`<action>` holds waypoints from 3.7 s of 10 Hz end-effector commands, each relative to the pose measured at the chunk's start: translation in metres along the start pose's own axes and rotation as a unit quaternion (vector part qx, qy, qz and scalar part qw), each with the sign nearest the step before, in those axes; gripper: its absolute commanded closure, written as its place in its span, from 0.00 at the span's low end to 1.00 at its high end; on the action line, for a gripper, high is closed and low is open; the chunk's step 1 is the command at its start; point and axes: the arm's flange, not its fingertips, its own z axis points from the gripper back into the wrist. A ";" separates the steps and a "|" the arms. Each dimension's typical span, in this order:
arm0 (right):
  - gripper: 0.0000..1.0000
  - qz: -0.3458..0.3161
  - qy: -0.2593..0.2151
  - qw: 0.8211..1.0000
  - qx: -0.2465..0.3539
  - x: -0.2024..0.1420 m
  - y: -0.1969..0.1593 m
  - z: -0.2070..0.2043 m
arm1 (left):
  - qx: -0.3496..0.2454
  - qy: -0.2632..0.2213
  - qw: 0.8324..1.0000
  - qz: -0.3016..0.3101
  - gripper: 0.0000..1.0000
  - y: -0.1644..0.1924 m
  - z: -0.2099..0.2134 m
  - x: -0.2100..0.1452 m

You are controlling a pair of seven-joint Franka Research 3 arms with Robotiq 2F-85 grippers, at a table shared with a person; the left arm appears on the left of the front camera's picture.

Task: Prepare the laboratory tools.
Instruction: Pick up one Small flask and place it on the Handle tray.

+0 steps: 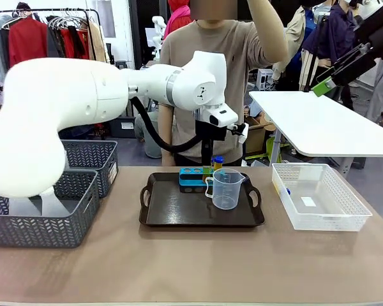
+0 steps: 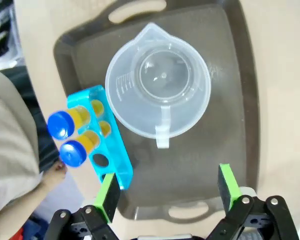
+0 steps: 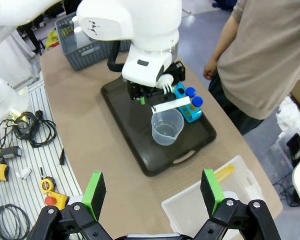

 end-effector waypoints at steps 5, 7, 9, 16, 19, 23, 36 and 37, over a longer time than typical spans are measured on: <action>0.00 0.008 -0.013 1.000 0.007 0.001 -0.001 0.000 | 0.033 0.011 0.991 0.132 0.00 -0.086 0.098 -0.078; 0.00 0.008 -0.013 1.000 0.007 0.001 -0.001 0.000 | 0.052 0.021 0.965 0.256 0.00 -0.120 0.136 -0.106; 0.00 0.008 -0.013 1.000 0.007 0.001 -0.001 0.000 | 0.097 0.013 0.917 0.386 0.00 -0.155 0.166 -0.143; 0.00 0.008 -0.013 1.000 0.007 0.001 -0.001 0.000 | 0.093 -0.012 0.804 0.587 0.00 -0.214 0.156 -0.266; 0.00 0.008 -0.013 1.000 0.007 0.001 -0.001 0.000 | 0.081 0.002 0.800 0.594 0.00 -0.212 0.176 -0.258; 0.00 0.008 -0.013 1.000 0.007 0.001 -0.001 0.000 | 0.074 0.013 0.774 0.628 0.00 -0.205 0.140 -0.297; 0.00 0.008 -0.013 1.000 0.007 0.001 -0.001 0.000 | 0.027 -0.017 0.647 0.762 0.00 -0.197 -0.014 -0.435; 0.00 0.008 -0.013 1.000 0.007 0.001 -0.001 0.000 | 0.023 -0.011 0.648 0.761 0.00 -0.195 -0.018 -0.440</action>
